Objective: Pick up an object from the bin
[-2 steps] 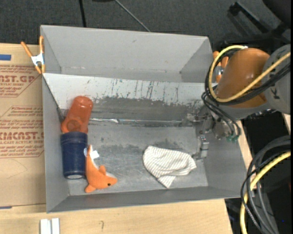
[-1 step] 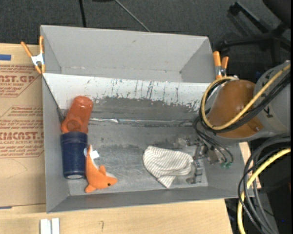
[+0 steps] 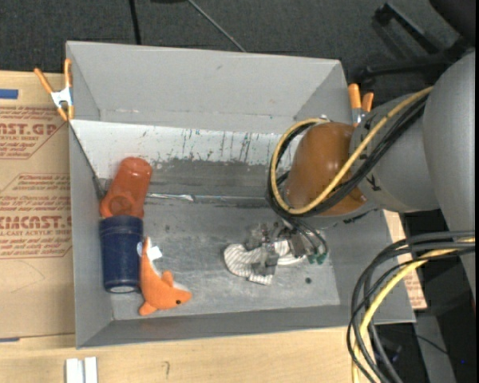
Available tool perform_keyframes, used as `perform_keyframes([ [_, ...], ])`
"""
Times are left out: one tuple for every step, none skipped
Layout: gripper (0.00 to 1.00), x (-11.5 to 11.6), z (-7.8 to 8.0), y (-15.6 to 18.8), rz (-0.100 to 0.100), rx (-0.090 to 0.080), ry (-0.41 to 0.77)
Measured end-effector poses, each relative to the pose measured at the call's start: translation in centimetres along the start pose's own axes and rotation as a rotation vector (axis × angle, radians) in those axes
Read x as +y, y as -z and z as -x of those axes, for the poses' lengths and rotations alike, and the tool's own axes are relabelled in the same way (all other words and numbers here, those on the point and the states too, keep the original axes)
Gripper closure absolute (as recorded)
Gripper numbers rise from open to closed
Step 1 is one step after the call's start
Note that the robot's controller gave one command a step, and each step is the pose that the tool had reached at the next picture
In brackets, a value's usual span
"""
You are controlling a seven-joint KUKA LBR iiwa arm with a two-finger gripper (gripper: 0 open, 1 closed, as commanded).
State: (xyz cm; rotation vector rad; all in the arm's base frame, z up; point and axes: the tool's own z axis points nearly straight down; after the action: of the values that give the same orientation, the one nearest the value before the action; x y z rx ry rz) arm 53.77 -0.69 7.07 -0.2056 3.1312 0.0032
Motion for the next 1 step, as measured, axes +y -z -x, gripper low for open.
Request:
perform_keyframes([
  [1.0,-0.01,0.0,0.0,0.0,0.0,0.0],
])
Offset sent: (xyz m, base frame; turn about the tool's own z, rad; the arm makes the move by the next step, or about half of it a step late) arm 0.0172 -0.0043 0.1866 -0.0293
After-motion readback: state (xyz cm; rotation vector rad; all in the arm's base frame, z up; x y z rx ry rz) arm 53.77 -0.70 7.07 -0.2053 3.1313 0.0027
